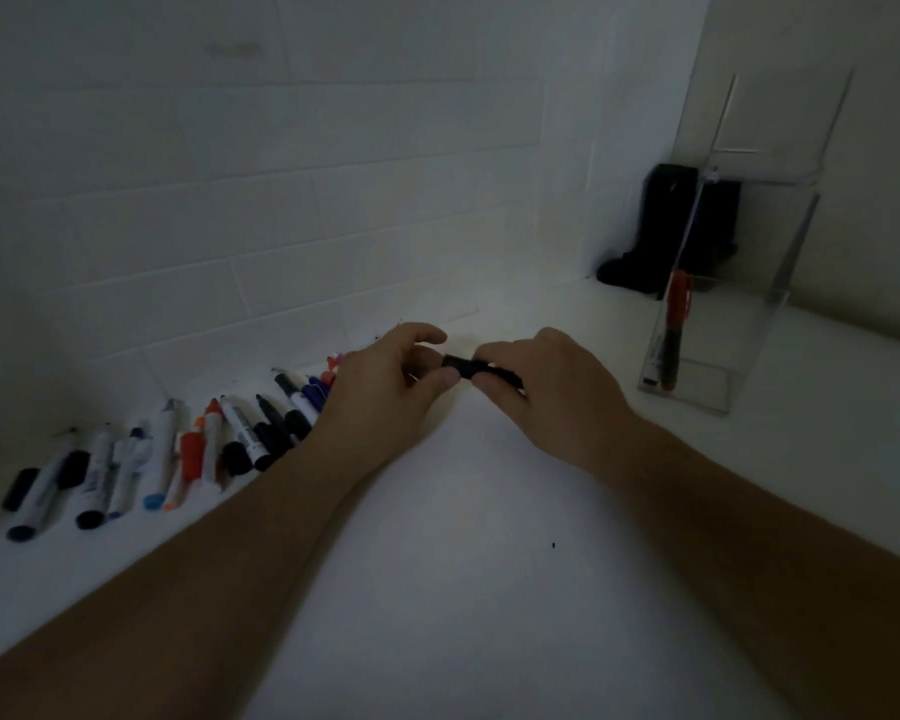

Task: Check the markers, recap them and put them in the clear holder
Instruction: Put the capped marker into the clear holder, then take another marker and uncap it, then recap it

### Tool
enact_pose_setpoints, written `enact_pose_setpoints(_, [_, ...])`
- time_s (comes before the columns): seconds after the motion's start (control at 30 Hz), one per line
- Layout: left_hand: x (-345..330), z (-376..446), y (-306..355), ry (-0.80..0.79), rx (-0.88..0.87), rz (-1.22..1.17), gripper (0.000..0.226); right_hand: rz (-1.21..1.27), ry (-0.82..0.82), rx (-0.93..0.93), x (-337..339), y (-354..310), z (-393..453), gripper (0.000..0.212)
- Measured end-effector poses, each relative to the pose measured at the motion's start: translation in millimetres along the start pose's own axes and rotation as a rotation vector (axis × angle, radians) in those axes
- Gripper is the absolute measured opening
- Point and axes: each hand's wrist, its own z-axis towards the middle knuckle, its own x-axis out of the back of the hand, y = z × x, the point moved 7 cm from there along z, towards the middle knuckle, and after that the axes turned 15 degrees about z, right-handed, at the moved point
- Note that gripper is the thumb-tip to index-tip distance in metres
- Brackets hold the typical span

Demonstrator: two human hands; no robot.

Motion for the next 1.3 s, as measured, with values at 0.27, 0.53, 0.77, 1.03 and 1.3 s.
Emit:
enact_pose_setpoints(0.27, [-11,-7,20,-0.03,-0.217,0.029,0.029,0.198,0.297,-0.08,102,-5,15,0.014])
enact_pose_setpoints(0.53, [-35,-34,61,-0.029,-0.636,0.238,0.032,-0.069,0.532,-0.237,215,43,-11,0.022])
enact_pose_setpoints(0.77, [-42,-44,73,-0.005,-0.816,0.299,0.021,-0.128,0.312,-0.323,170,73,-27,0.049])
enact_pose_setpoints(1.03, [-42,-41,69,-0.01,-0.792,0.301,0.02,-0.426,0.174,-0.424,153,84,-34,0.032])
enact_pose_setpoints(1.3, [-35,-39,67,-0.024,-0.765,0.26,0.021,-0.443,0.444,-0.277,162,55,-38,0.044])
